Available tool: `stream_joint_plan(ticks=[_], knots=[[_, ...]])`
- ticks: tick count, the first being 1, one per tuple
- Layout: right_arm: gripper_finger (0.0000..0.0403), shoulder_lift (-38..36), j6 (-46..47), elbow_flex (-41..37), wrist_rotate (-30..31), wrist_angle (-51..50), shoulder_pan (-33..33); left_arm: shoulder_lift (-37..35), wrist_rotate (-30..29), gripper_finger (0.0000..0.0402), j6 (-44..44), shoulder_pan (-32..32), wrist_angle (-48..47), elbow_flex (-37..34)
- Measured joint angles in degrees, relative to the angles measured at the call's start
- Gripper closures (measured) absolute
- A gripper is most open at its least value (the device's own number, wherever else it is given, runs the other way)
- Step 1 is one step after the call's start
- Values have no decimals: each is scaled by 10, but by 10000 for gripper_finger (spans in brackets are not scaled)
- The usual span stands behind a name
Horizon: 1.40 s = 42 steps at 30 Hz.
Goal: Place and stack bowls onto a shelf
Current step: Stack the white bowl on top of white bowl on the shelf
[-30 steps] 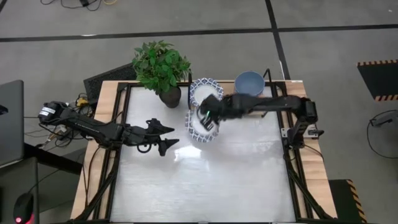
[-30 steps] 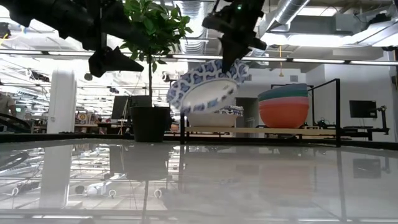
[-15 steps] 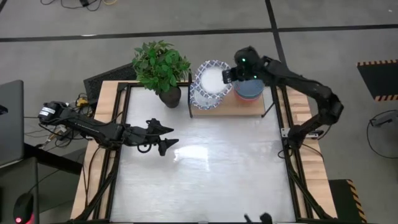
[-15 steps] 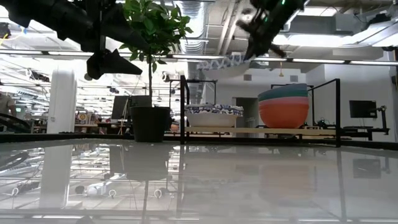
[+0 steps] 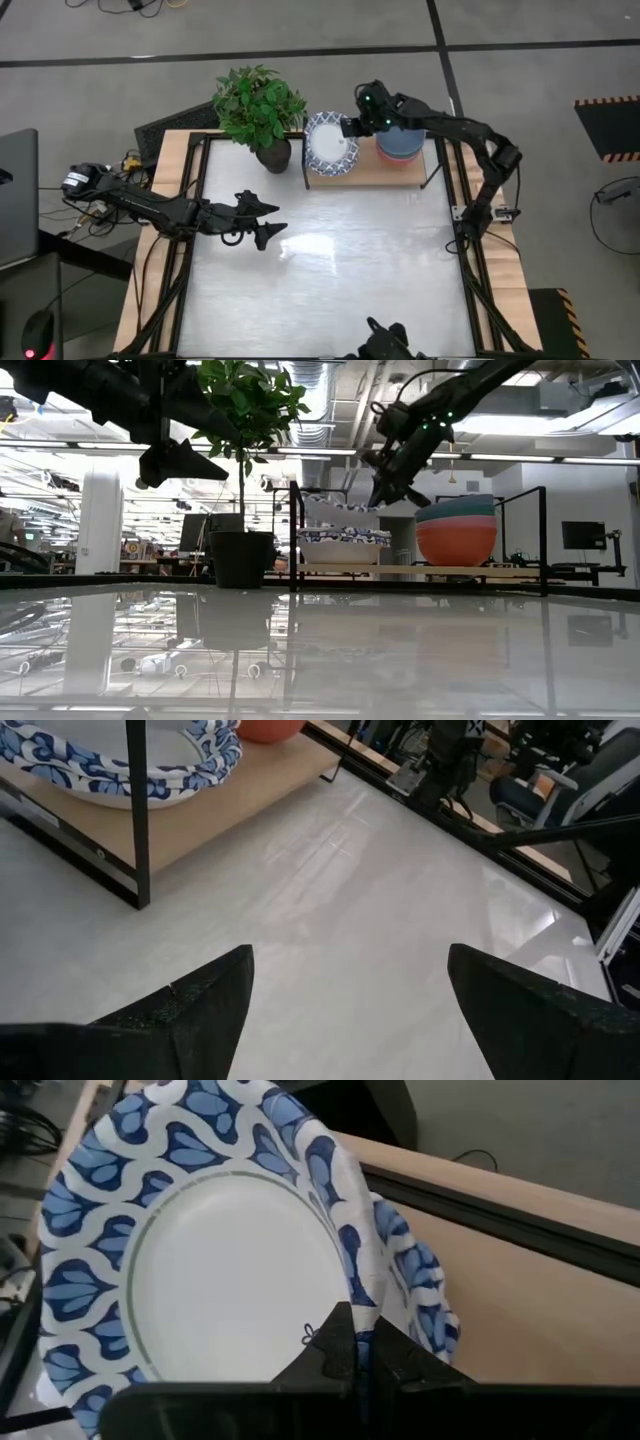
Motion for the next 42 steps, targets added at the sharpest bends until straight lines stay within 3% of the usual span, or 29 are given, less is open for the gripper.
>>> stream_joint_plan(ticks=[25,42], knots=[[381,9,-2,1,-18,-16,-7,0,-13,84,-12,0,-12,0],[318,9,-61,1,-15,-32,-7,0,-13,84,-12,0,-11,0]])
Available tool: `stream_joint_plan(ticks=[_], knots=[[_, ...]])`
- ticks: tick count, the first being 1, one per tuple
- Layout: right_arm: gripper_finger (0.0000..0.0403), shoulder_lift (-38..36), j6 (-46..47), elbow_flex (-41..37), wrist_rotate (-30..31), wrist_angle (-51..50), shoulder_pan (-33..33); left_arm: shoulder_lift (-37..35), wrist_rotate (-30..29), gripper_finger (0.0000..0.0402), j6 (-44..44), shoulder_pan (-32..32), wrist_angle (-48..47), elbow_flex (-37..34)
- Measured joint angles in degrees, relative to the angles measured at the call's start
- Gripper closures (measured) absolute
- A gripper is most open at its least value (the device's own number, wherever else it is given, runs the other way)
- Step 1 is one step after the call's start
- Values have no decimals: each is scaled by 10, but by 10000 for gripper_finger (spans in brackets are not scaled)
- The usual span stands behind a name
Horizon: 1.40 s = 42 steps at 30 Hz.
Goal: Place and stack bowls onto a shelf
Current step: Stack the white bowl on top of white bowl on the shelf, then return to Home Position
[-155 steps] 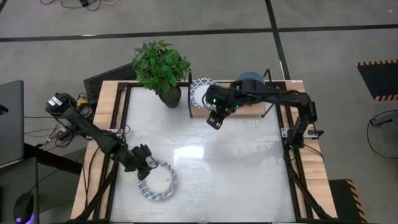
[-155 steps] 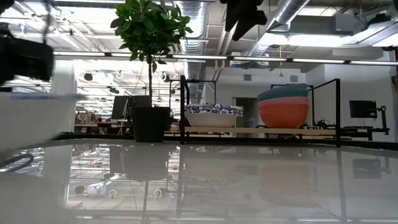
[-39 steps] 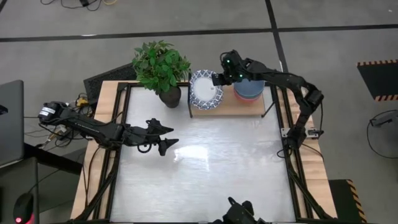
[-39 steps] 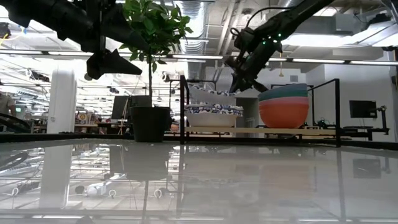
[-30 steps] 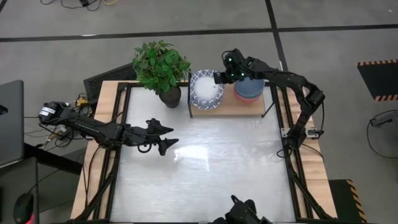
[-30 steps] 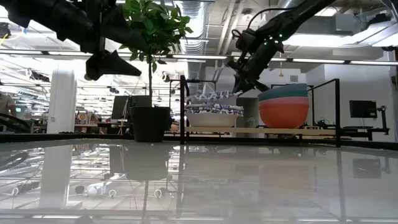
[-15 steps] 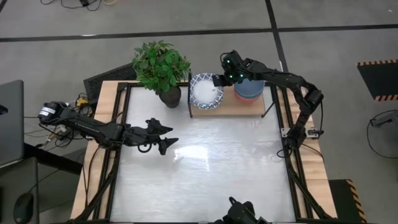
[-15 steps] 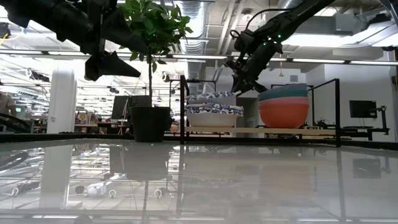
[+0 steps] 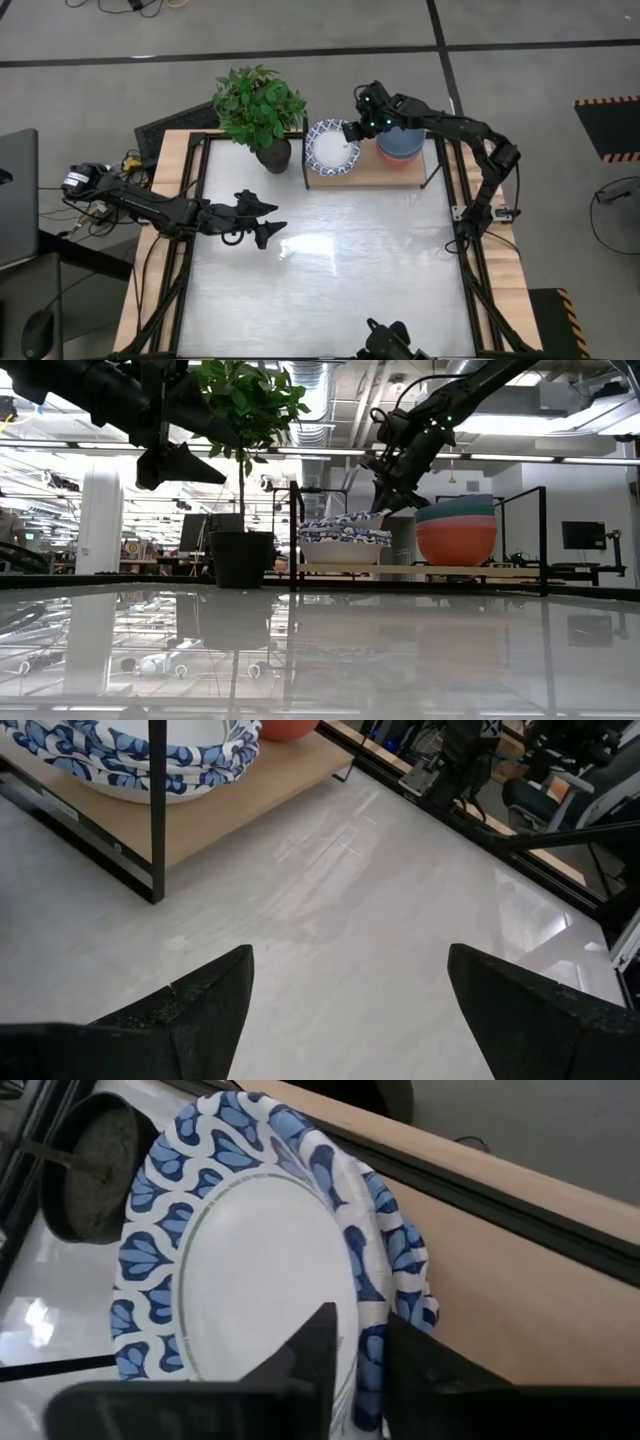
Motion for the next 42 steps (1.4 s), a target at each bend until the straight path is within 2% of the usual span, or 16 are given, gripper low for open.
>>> stream_joint_plan(ticks=[9,14,19,25,31,34,36,38,40,42], knots=[[208,-1,-14,0,8,3,0,0,0,84,0,0,0,0],[171,-5,-30,30,38,-50,-5,0,0,84,0,0,0,0],[166,-5,-57,91,73,-132,-5,0,0,84,0,0,0,0],[171,-11,-85,191,72,-254,1,-9,20,84,-8,0,13,-1],[172,-82,-232,247,68,-357,38,-86,61,84,44,0,-1,16],[172,-129,-315,252,75,-406,53,-138,51,84,62,0,-1,17],[172,-160,-295,251,77,-459,66,-168,27,84,79,0,-5,17],[172,-191,-275,243,57,-477,93,-195,16,84,84,0,-18,18],[172,-236,-316,209,-17,-465,132,-222,36,84,58,0,-43,17],[172,-287,-350,154,-99,-373,182,-244,86,84,104,0,-48,17]])
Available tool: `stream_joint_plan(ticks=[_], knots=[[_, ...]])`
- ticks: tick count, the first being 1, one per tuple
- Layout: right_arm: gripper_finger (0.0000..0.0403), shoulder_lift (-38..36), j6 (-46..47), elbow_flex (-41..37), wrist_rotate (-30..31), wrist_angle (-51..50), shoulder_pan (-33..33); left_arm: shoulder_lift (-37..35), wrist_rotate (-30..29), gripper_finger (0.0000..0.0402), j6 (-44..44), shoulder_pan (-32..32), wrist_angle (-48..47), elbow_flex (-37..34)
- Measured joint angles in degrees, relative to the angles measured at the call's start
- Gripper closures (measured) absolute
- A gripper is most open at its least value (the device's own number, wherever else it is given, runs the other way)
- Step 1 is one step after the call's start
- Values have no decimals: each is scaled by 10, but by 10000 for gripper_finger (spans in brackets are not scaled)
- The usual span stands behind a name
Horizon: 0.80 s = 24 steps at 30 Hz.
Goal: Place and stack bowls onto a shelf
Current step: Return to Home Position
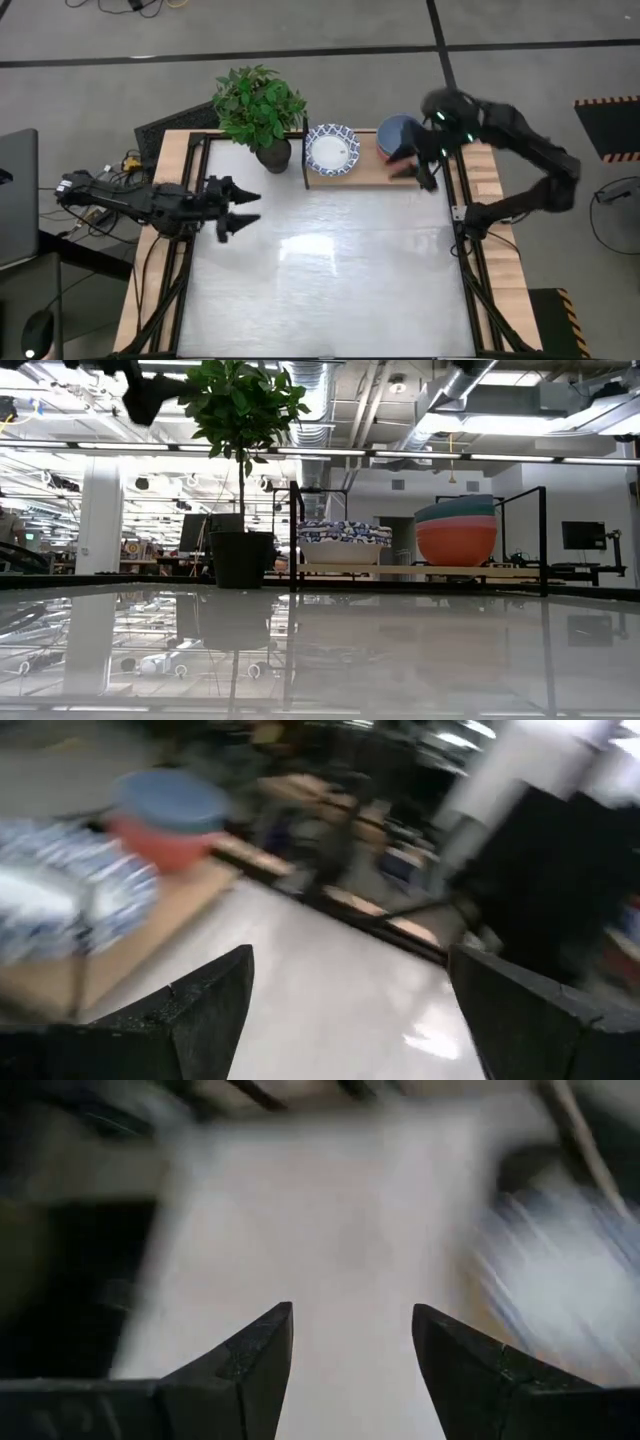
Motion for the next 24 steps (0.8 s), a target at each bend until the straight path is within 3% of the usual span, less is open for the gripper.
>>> stream_joint_plan(ticks=[2,7,14,18,24], knots=[[172,-48,16,-71,-46,118,43,-27,64,84,58,0,2,0],[172,-189,111,-294,-34,366,104,-96,159,84,124,0,23,0],[172,-328,232,-580,-25,711,135,-180,189,84,169,0,-15,0],[172,-403,270,-668,-11,795,138,-218,187,84,183,0,-43,-8],[172,-522,274,-729,44,793,137,-283,185,84,175,0,-43,-58]])
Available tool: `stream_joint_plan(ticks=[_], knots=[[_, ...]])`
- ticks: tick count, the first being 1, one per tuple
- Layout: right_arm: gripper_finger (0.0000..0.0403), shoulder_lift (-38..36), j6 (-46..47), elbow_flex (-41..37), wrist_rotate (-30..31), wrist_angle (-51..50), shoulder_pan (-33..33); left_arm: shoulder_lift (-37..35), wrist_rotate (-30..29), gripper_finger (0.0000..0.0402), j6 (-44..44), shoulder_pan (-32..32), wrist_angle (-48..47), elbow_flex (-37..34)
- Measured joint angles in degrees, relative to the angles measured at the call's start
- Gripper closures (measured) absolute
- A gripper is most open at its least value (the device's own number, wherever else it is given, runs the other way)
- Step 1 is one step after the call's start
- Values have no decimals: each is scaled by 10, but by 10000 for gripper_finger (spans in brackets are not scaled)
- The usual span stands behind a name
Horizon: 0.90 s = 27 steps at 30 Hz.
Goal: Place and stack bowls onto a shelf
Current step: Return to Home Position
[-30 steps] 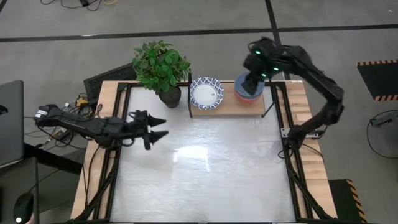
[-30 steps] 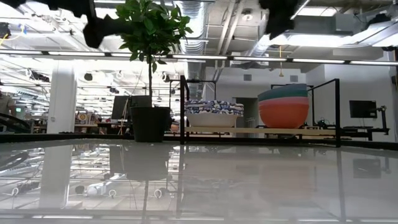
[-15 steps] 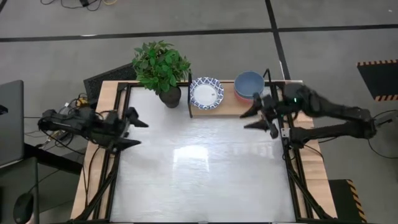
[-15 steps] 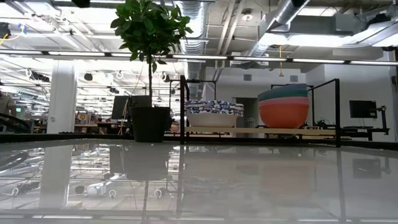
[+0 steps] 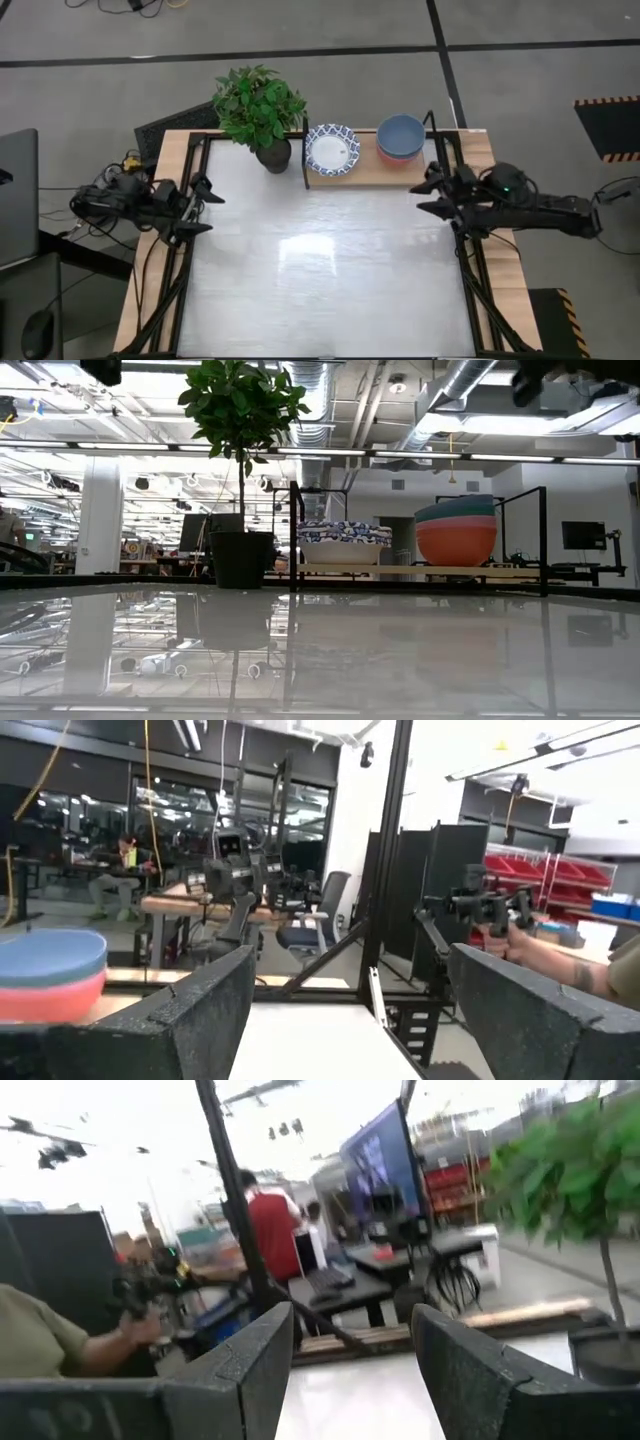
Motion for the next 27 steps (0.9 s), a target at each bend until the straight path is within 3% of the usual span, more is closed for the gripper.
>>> stream_joint_plan(ticks=[4,15,27], knots=[[172,-62,0,-45,7,-1,0,-52,-7,84,-18,0,4,-52],[172,-155,18,-213,38,49,1,-53,-23,84,-68,1,130,-215],[172,-165,-44,-236,50,16,0,-50,-74,84,-31,1,90,-219]])
